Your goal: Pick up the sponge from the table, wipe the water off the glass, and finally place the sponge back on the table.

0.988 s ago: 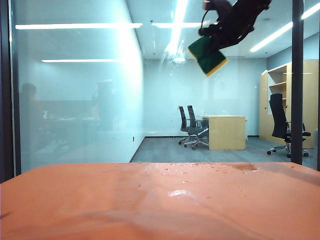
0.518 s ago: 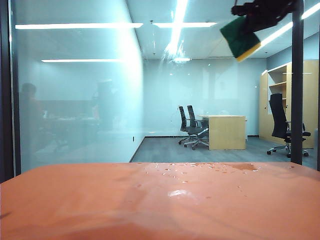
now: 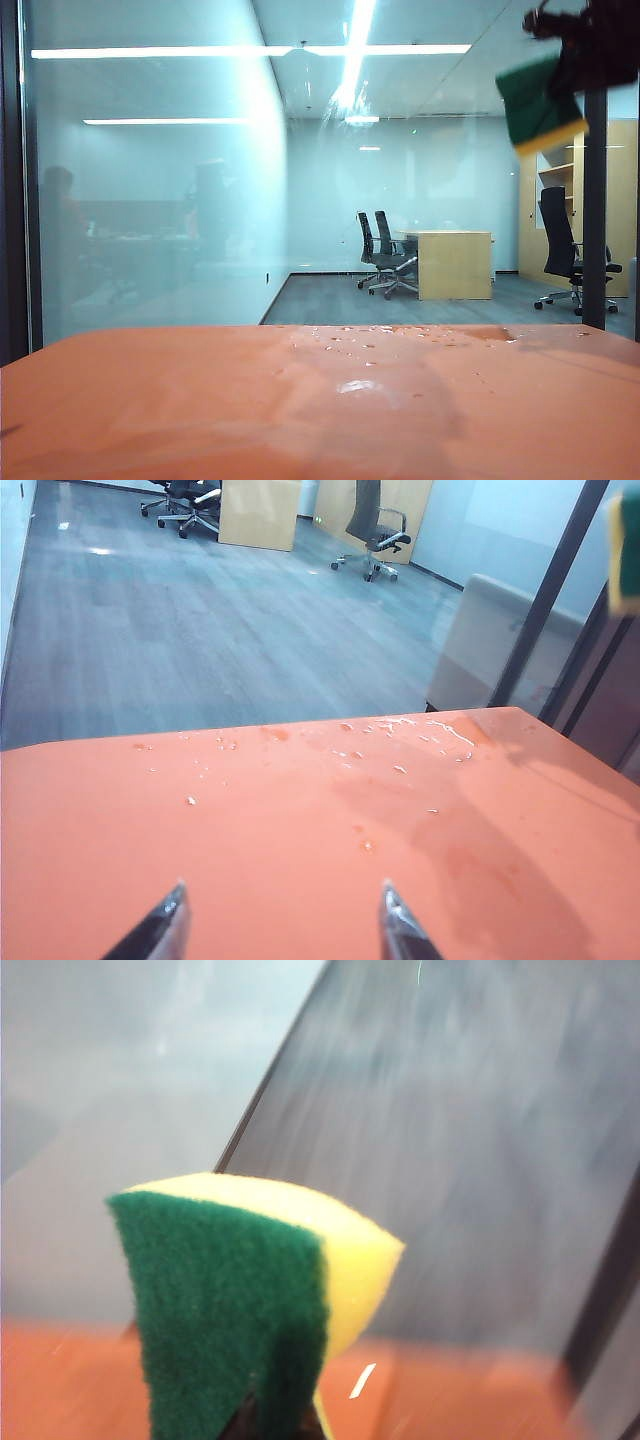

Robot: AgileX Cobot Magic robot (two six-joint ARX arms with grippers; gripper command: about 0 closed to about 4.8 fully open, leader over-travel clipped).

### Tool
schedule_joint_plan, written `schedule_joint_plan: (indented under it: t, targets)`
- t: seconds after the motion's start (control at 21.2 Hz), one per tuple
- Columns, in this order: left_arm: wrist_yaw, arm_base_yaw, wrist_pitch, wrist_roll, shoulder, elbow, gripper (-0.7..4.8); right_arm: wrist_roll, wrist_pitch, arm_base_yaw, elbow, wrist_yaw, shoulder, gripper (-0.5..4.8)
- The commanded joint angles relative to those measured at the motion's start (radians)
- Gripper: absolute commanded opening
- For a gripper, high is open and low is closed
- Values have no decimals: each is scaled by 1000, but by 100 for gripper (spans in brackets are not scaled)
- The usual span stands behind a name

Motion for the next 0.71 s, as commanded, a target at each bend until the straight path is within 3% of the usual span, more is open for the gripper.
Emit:
schedule_joint_plan:
  t: [0.05, 0.47, 0.71]
  targets:
    - [7, 0, 10, 3, 1, 4, 243, 90, 16, 3, -84, -109, -4, -4]
    - [7, 0, 10, 3, 1, 4, 242, 252, 165, 33, -378, -205, -3, -4]
    - [8, 0, 10, 3, 1, 4, 242, 297, 166, 59, -423, -306, 22, -4]
